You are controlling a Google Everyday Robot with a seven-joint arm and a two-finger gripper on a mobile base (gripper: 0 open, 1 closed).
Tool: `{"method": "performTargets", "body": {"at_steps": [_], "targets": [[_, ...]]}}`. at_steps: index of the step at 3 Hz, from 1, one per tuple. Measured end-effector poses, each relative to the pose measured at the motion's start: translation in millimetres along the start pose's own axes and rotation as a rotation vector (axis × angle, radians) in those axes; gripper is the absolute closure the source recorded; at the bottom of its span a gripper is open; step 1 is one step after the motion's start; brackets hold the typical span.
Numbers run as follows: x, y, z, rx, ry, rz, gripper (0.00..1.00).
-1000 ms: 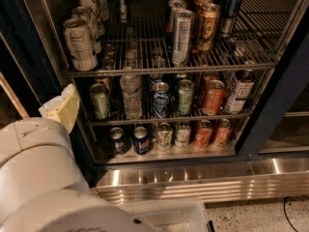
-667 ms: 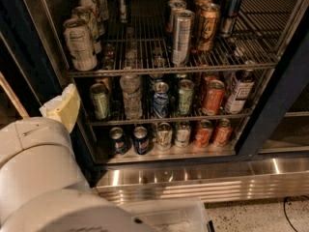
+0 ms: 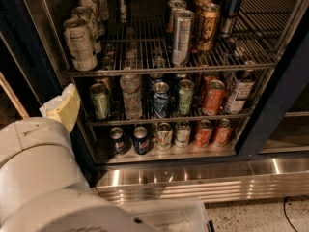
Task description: Pick 7up can from top shelf of fridge
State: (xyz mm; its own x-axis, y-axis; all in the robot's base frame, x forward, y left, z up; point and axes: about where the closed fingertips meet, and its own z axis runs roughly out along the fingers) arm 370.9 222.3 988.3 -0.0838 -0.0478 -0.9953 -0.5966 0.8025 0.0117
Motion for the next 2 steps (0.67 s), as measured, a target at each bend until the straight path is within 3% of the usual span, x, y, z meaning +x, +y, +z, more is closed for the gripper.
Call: {"method": "performTargets", "body": {"at_steps": [2], "targets": [[0.0, 0.0, 0.0, 0.000, 0.000, 0.000, 0.00]]}}
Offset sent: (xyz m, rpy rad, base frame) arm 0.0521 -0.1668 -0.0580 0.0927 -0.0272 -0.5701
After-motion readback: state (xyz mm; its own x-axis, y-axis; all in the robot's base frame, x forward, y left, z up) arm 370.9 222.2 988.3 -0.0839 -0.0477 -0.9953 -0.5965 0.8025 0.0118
